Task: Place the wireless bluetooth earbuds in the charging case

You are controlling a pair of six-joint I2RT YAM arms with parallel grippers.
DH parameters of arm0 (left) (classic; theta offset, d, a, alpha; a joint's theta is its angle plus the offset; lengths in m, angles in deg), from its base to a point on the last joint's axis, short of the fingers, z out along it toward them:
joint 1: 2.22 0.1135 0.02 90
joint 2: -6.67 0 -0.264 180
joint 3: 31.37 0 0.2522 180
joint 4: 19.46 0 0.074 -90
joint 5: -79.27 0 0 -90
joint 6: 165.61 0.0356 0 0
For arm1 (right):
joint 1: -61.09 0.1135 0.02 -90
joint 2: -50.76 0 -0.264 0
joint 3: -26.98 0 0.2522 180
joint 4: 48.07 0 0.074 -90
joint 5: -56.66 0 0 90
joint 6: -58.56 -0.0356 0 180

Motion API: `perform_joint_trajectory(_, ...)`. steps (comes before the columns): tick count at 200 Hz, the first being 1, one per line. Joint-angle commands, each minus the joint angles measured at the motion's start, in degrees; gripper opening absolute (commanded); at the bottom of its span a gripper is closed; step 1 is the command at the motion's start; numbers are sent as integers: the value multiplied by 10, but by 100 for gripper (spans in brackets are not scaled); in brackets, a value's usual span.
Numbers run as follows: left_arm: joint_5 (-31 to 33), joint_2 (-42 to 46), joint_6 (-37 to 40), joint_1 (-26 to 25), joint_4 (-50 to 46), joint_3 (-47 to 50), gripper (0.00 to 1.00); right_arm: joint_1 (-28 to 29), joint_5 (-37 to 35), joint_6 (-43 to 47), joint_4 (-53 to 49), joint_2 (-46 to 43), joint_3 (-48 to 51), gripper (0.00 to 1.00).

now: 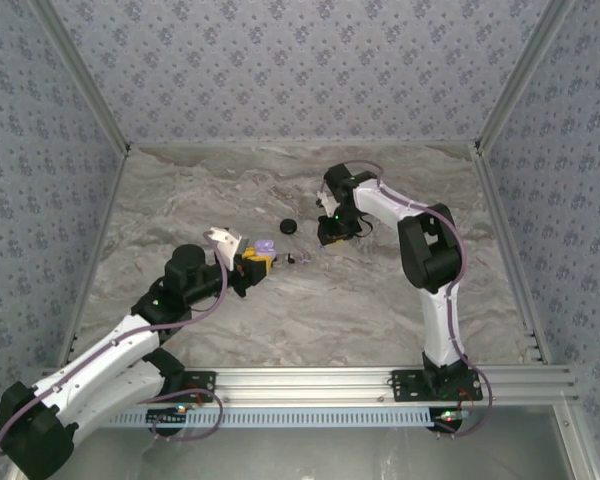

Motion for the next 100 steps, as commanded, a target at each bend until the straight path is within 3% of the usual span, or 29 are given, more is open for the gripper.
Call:
perform_joint_trajectory(1,4,1,-3,1,20,-6,25,9,-7,13,-16,-21,-13,35)
perform_joint_trajectory(67,3,0,-4,1,19,-6,25,32,-35,60,-35,20,-53,50)
perform_joint_trajectory(100,4,2,-4,1,18,-6,25,41,-56,72,-44,38,-69,51)
